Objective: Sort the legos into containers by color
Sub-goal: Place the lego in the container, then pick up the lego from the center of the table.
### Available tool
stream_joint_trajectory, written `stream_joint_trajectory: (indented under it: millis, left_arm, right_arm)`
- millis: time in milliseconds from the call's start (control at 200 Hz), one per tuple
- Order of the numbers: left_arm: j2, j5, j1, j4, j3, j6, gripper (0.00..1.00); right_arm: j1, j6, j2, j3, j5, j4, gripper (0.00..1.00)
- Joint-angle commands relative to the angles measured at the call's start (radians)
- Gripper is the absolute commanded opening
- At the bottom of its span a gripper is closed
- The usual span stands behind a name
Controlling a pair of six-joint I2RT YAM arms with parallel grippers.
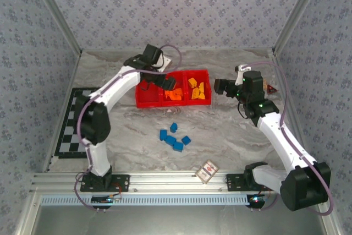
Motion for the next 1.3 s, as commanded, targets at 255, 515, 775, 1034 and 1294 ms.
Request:
stream_joint_trajectory:
  millis: [255,515,775,1034,1294]
  left_arm:
    - [-0.368,0.124,-0.029,0.157,-0.253,-0.092,1.0]
    - [-0.392,-0.136,-0.247,0.025,-0.38,-0.172,0.96]
    - [-0.291,-0.15,-0.366,-0.097,-0.385,-0.332,0.91]
    - [-0.115,-0.154,-0.385,-0.188,-0.293,-0.392,0.78]
    - [0.009,-0.131,-0.394,-0.213,-0.222,-0.373,0.71]
  right_arm:
    - [-0.018,0.035,0.041,0.034,0.001,-0.042,1.0]
    - [-0.041,0.032,0.026,0.034,0.016,-0.062,1.0]
    - [-0.055,0.061,0.066,0.033,-0.015,-0.031,1.0]
    - [-0.054,0.064,0.094,0.045,-0.034,-0.051,1.0]
    - [-0.062,0.069,0.1,0.042,-0.029,-0.059,1.0]
